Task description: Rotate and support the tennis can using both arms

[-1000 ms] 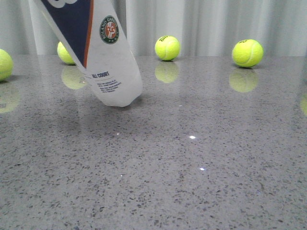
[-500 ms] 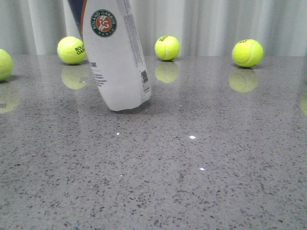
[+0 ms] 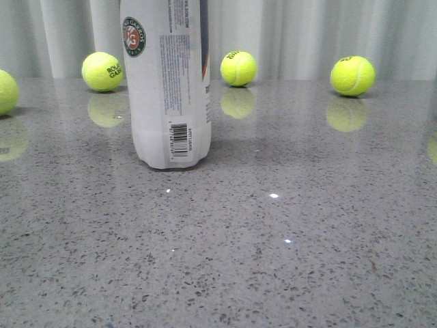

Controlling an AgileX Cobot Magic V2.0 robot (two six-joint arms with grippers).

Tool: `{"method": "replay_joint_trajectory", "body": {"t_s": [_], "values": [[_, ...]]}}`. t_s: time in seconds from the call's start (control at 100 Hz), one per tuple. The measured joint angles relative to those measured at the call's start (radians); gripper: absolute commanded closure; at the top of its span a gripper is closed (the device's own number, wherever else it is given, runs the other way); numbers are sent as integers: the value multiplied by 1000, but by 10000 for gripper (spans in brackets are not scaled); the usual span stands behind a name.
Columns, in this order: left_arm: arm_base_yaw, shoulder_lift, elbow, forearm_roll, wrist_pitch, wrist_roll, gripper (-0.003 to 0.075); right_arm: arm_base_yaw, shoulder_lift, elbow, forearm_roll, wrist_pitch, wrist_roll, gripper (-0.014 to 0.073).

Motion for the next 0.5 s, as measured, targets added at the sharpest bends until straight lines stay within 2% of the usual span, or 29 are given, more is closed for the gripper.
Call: {"method": "replay_joint_trajectory", "body": {"t_s": [0.15, 0.22, 0.29, 0.41, 0.5], "values": [[0, 0, -1, -6, -6, 0, 262, 0, 0, 0, 0, 0, 0, 650], [0, -2, -1, -7, -28, 9, 295, 0, 0, 0, 0, 0, 0, 650], [-5, -14, -1, -2, -65, 19, 380, 0, 0, 0, 0, 0, 0, 650], [-19, -59, -1, 35, -139, 21, 599, 0, 0, 0, 0, 0, 0, 650], [-30, -107, 9, 65, -188, 24, 735, 0, 0, 0, 0, 0, 0, 650]]}}
